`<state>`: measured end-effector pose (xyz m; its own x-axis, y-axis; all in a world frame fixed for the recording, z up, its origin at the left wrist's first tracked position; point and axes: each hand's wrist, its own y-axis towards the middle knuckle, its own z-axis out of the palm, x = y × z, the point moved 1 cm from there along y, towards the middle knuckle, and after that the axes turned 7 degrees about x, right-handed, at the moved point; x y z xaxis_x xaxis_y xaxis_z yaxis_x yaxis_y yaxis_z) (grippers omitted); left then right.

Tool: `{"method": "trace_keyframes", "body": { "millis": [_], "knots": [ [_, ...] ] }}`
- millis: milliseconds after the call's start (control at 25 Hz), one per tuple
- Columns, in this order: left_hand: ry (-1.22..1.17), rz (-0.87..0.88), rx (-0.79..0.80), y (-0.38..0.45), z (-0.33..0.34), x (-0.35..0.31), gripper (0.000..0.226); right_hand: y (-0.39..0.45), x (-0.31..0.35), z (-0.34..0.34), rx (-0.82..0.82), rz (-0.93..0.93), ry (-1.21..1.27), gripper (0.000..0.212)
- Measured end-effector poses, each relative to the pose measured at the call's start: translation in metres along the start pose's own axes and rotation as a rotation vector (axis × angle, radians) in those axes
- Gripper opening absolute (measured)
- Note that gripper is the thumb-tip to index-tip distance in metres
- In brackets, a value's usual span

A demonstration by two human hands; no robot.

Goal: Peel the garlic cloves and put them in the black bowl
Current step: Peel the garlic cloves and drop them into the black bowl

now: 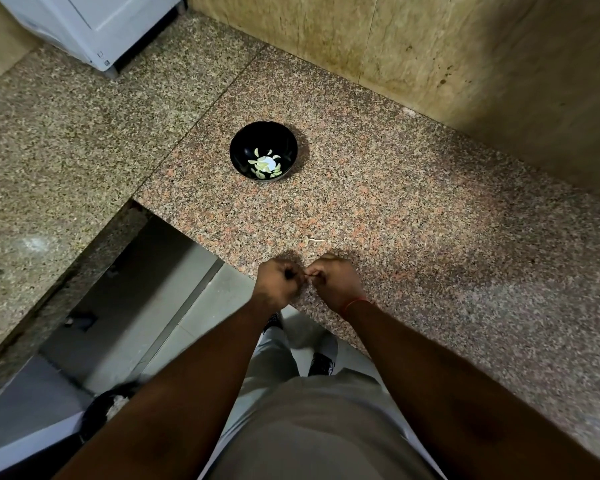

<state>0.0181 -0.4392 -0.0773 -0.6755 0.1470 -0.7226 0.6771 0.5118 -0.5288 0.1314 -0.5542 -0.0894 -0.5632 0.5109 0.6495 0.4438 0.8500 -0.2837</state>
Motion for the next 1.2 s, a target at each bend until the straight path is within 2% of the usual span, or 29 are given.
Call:
{"method": "trace_keyframes", "body": {
  "millis": [160,320,440,560,680,800,880,1040,1200],
  "knots": [
    [-0.017,-0.045,-0.031,0.001,-0.002,-0.01,0.014,-0.001,0.003,-0.002,0.022,0.021,-0.126,0.019],
    [-0.077,-0.112,-0.035,0.003,-0.004,-0.008,0.03,-0.001,0.009,-0.005,0.021,0.055,-0.101,0.022],
    [-0.142,-0.167,0.014,0.004,-0.007,-0.006,0.017,0.005,0.013,-0.012,0.051,0.13,0.002,0.022],
    [-0.199,-0.266,-0.027,0.003,-0.011,-0.01,0.005,0.011,0.015,-0.018,0.084,0.174,0.058,0.021],
    [-0.244,-0.36,-0.04,0.009,-0.014,-0.01,0.016,0.013,0.017,-0.02,0.112,0.215,0.06,0.022],
    [-0.2,-0.434,0.003,0.018,-0.018,-0.009,0.02,0.015,0.018,-0.02,0.127,0.247,0.038,0.032],
    [-0.156,-0.423,0.013,0.022,-0.021,-0.009,0.021,0.018,0.017,-0.021,0.132,0.261,0.027,0.035],
    [-0.098,-0.385,0.021,0.025,-0.023,-0.006,0.018,0.02,0.015,-0.02,0.119,0.248,0.043,0.02],
    [0.014,-0.272,0.051,0.026,-0.023,-0.011,0.019,0.025,0.011,-0.017,0.124,0.255,0.045,0.017]
  ]
}}
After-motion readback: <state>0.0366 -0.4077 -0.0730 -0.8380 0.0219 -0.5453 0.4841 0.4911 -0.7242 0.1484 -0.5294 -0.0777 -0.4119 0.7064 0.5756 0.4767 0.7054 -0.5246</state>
